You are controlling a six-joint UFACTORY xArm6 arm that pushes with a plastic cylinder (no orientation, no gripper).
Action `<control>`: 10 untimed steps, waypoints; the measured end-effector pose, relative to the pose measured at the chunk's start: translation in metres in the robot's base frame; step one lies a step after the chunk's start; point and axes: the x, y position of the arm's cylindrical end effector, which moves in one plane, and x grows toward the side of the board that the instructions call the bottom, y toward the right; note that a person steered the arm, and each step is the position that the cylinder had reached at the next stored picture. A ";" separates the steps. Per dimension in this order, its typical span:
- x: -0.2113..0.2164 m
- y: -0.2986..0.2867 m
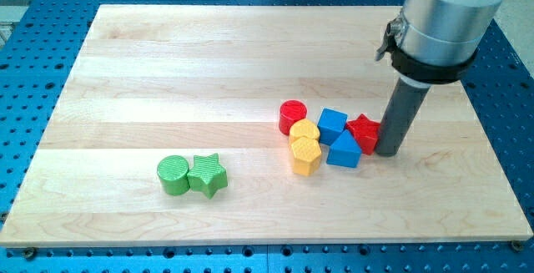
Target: Push the red star in between the blue blocks
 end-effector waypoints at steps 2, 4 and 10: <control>-0.019 0.032; -0.014 -0.027; 0.014 -0.045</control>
